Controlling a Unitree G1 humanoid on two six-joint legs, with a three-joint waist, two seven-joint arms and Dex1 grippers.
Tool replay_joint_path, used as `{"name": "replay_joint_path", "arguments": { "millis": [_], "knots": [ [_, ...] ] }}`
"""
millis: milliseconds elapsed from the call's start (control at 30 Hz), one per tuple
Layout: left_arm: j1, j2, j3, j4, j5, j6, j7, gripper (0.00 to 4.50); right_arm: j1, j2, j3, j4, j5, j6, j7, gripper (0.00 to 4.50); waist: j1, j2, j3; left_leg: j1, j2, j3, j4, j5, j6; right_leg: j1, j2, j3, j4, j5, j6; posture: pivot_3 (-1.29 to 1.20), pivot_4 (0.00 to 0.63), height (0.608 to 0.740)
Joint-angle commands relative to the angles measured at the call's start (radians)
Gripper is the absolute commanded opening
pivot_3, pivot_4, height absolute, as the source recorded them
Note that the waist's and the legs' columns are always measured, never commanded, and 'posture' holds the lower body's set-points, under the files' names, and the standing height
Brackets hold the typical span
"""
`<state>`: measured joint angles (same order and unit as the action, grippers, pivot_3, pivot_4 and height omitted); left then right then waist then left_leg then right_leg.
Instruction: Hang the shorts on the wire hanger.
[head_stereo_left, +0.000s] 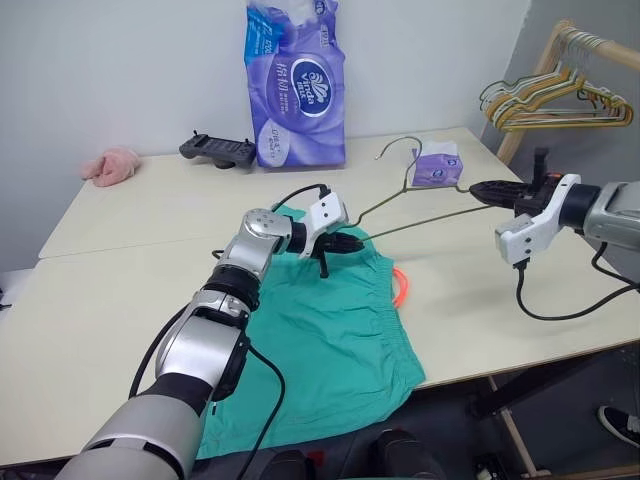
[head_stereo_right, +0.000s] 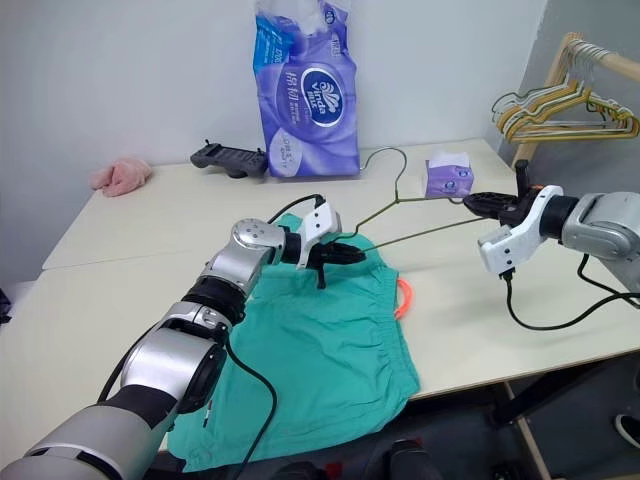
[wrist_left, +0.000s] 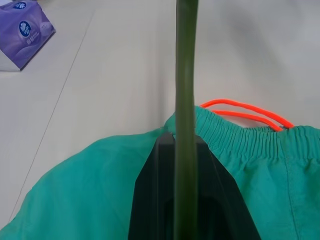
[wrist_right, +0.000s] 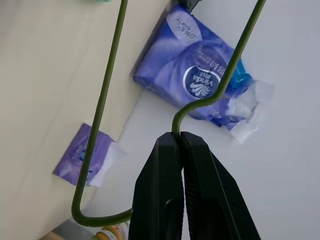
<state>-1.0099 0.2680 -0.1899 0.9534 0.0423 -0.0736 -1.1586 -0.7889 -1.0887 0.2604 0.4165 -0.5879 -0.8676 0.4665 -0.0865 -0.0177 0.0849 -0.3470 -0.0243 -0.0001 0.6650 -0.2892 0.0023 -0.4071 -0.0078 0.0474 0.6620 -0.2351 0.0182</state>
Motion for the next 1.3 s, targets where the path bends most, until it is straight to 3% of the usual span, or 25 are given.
{"name": "replay_joint_path", "arguments": {
  "millis": [33,100,267,433,467,667,967,1300],
  "knots": [
    [-0.04,-0.01,0.015,-0.001,-0.009,-0.024,0.023,0.0,0.004,0.009,-0.062,-0.046,0.171,0.057,0.074,0.26,0.0,0.0,0.0,0.0,0.0,0.0,0.0,0.0,0.0,0.0,0.0,0.0,0.0,0.0,0.0,-0.09,0.004,0.74],
    [-0.044,-0.011,0.017,0.005,-0.006,-0.033,0.034,0.0,0.013,0.008,-0.067,-0.064,0.22,0.075,0.117,0.77,0.0,0.0,0.0,0.0,0.0,0.0,0.0,0.0,0.0,0.0,0.0,0.0,0.0,0.0,0.0,-0.09,0.006,0.74],
    [-0.053,-0.012,0.012,0.026,0.004,-0.064,0.06,0.0,0.033,0.015,-0.085,-0.098,0.273,0.121,0.17,2.56,0.0,0.0,0.0,0.0,0.0,-0.001,0.0,0.0,0.0,0.0,0.0,-0.001,0.0,0.0,0.001,-0.1,0.007,0.74],
    [-0.059,0.008,-0.009,0.062,0.06,-0.18,0.137,0.0,0.124,-0.002,-0.133,-0.187,0.416,0.301,0.289,4.34,0.002,-0.001,0.0,0.0,0.0,-0.001,0.0,0.0,0.0,0.0,-0.001,-0.001,0.0,0.001,0.001,-0.1,0.012,0.74],
    [-0.06,0.014,-0.02,0.07,0.084,-0.222,0.161,0.0,0.133,0.0,-0.138,-0.206,0.429,0.361,0.316,4.46,0.001,-0.001,0.0,0.0,0.0,-0.001,0.0,0.0,0.0,0.0,-0.001,-0.001,0.0,0.001,0.001,-0.1,0.012,0.74],
    [-0.084,0.034,-0.075,0.119,0.2,-0.395,0.308,0.0,0.139,0.058,-0.166,-0.364,0.499,0.748,0.401,4.46,0.002,-0.001,0.0,0.0,0.0,-0.001,0.001,0.0,0.0,0.0,-0.005,-0.002,0.0,0.001,0.002,-0.11,0.014,0.74],
    [-0.116,0.041,-0.11,0.143,0.289,-0.537,0.457,0.0,0.148,0.09,-0.145,-0.452,0.464,0.988,0.461,4.46,0.006,-0.001,0.0,-0.001,-0.001,-0.002,0.001,-0.001,0.001,0.0,-0.006,-0.003,0.0,0.001,0.002,-0.1,0.019,0.74],
    [-0.136,0.052,-0.15,0.159,0.349,-0.603,0.519,0.0,0.084,0.182,-0.09,-0.317,0.375,1.081,0.414,4.46,0.005,-0.001,-0.001,-0.001,-0.001,-0.002,0.001,-0.001,0.001,0.0,-0.007,-0.003,0.001,0.001,0.003,-0.09,0.014,0.74]
  ]
}}
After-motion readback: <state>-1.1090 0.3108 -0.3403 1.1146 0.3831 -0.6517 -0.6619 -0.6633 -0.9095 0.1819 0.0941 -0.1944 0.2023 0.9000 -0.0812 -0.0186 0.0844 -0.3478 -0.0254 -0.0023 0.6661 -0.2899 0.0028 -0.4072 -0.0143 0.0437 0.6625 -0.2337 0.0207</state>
